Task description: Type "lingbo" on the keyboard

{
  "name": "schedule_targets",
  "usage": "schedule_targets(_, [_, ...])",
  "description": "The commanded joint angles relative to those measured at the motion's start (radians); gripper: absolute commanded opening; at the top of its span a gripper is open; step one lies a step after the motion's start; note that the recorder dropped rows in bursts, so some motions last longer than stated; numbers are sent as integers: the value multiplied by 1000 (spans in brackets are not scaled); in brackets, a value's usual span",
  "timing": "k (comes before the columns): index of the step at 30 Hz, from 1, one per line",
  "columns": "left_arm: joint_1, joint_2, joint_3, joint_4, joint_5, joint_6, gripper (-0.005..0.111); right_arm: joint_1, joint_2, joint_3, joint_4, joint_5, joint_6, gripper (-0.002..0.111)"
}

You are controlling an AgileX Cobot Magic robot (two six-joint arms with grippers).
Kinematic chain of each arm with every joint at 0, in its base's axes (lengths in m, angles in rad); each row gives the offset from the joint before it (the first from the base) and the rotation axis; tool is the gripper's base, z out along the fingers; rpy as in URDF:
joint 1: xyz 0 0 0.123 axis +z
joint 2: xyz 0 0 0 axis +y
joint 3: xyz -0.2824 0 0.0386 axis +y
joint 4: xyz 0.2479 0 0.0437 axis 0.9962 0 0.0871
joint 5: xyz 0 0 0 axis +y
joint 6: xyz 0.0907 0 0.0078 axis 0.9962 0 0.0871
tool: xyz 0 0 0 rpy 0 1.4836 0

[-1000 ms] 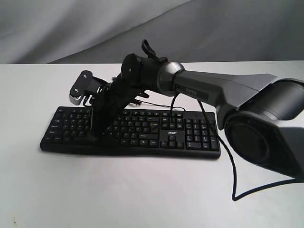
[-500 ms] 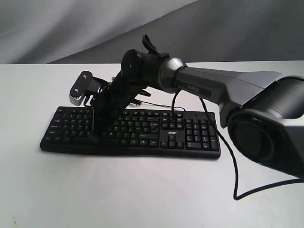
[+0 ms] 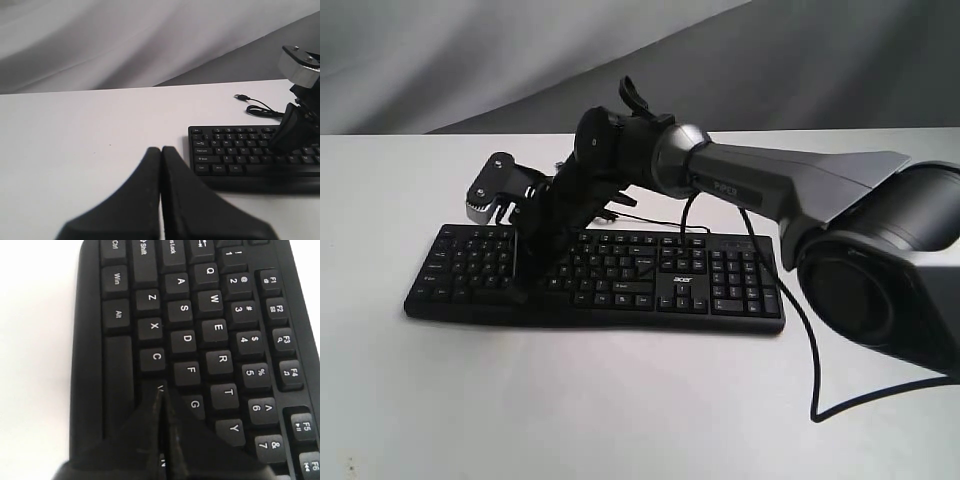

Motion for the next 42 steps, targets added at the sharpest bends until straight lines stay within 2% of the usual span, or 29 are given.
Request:
schedule_targets(1, [1, -4, 5, -4, -7, -2, 1, 2, 0, 4, 6, 3, 2, 0])
schedule_targets(12, [1, -4, 5, -4, -7, -2, 1, 0, 21, 4, 2, 6, 2, 0])
schedule_targets(17, [1, -4, 5, -4, -7, -2, 1, -11, -59, 4, -107, 6, 54, 0])
schedule_targets(25, [1, -4, 5, -4, -7, -2, 1, -96, -70, 4, -107, 83, 75, 0])
schedule_targets(33, [1, -4, 5, -4, -7, -2, 1, -107, -73, 77, -70, 48, 55, 0])
schedule_targets(42, [1, -4, 5, -4, -7, -2, 1, -107, -73, 80, -65, 44, 41, 0])
